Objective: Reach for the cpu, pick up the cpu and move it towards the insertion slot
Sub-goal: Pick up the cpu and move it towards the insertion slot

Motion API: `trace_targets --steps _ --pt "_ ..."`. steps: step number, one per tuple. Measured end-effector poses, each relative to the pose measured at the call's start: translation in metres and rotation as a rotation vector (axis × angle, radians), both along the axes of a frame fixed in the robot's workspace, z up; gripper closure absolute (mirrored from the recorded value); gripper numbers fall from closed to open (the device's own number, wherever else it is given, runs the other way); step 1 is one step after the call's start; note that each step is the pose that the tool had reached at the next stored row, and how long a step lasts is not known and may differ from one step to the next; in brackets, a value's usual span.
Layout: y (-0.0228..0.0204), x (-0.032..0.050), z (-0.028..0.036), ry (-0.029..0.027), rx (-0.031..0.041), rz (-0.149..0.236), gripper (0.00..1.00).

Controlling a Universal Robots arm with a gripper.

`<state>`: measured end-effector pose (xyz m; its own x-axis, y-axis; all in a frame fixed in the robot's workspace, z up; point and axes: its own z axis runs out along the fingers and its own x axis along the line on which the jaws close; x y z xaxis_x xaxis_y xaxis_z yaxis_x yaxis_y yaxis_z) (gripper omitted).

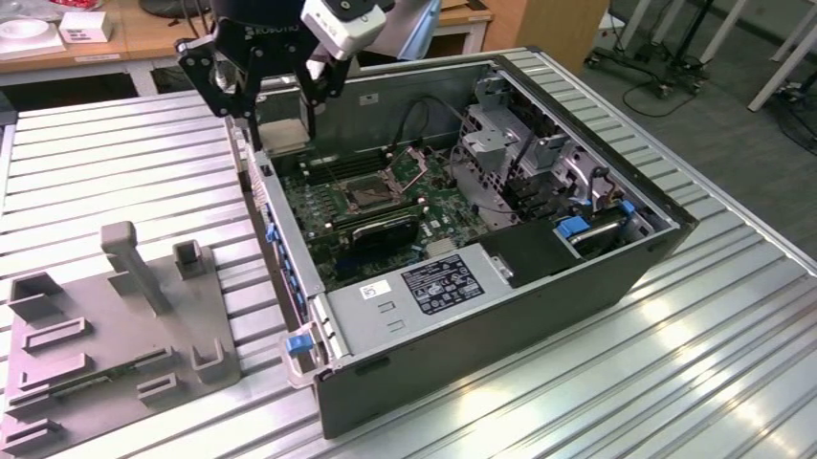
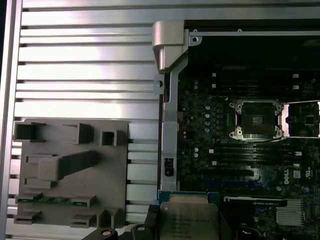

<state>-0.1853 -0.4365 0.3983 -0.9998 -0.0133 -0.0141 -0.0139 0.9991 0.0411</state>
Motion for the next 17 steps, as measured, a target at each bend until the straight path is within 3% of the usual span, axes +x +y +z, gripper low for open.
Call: trace_targets --steps 4,17 --pt "0.0002 0.0075 -0.0017 0.0 -0.0035 0.0 0.45" --pt "0.0027 0.0242 -0.0062 0.0 -0.0036 0.0 0.45"
